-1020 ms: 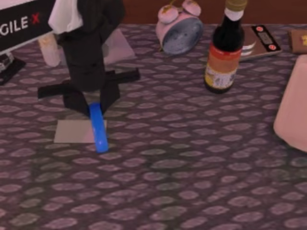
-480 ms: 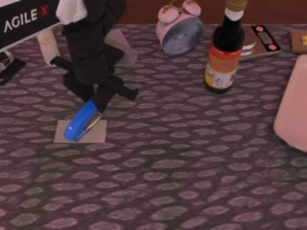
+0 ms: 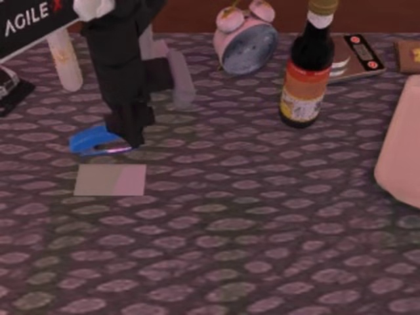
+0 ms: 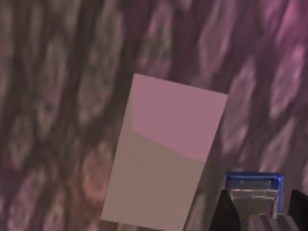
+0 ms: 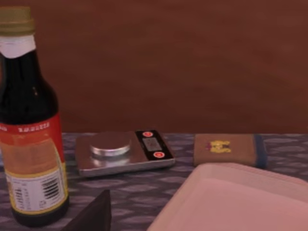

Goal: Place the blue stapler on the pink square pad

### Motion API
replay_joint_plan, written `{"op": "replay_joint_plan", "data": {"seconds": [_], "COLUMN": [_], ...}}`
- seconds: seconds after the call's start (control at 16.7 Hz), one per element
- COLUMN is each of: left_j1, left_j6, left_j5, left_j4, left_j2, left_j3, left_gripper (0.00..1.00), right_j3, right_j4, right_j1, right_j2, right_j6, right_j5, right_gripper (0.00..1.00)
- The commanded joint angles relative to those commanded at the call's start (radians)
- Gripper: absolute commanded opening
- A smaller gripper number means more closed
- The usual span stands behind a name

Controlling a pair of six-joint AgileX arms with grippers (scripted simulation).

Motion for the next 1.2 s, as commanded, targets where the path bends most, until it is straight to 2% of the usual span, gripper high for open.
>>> {"op": "replay_joint_plan", "data": {"seconds": [0.12,0.3,0.78,1.2], "left_j1": [0.006,0.012,0.009,0.049], "left_j6": [0.119,0.217,0.231,0.264], "left_j5": [0.004,0.007,0.007,0.009], "left_j4": [0.004,0.010,0.028,0.299], "left_j2": [-0.008,-0.018,-0.015,0.023], "left_j3": [0.013,0.025,0.008,-0.220], "left_gripper": [0.00,0.00,0.00,0.00], "right_j3": [0.000,0.000,0.000,0.000], "right_j4": [0.000,0.000,0.000,0.000], "right_j1": [0.000,0.000,0.000,0.000], "right_j2": [0.000,0.000,0.000,0.000], "right_j6": [0.000,0.000,0.000,0.000], "right_j5": [0.000,0.000,0.000,0.000], "right_gripper": [1.00,1.00,1.00,1.00]}}
